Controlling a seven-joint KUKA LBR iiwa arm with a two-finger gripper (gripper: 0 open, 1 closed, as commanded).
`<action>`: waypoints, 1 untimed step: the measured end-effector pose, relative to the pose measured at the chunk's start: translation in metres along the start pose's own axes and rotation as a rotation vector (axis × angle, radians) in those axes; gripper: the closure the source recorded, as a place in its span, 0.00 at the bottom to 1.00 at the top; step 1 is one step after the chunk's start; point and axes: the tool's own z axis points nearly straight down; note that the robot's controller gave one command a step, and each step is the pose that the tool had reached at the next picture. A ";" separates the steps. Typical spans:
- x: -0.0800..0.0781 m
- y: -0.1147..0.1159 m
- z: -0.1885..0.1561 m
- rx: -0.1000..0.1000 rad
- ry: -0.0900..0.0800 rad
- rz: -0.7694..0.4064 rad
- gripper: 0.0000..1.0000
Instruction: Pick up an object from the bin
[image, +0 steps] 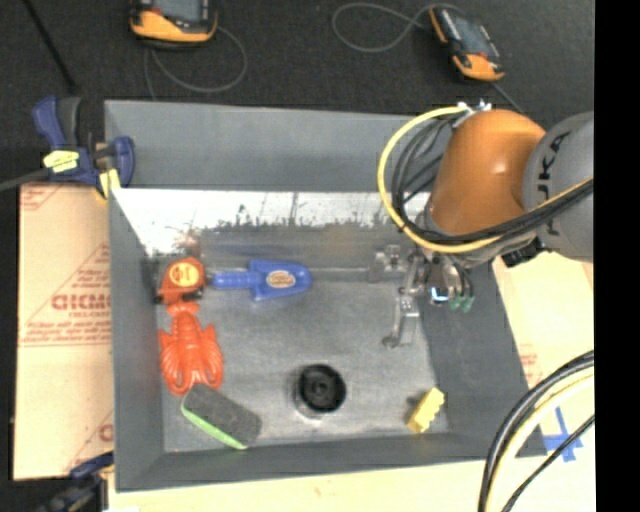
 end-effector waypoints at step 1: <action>-0.001 0.000 -0.005 0.001 -0.007 -0.001 0.00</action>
Offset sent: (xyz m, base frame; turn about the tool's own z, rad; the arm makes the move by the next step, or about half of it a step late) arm -0.0692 0.0295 -0.0536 -0.1366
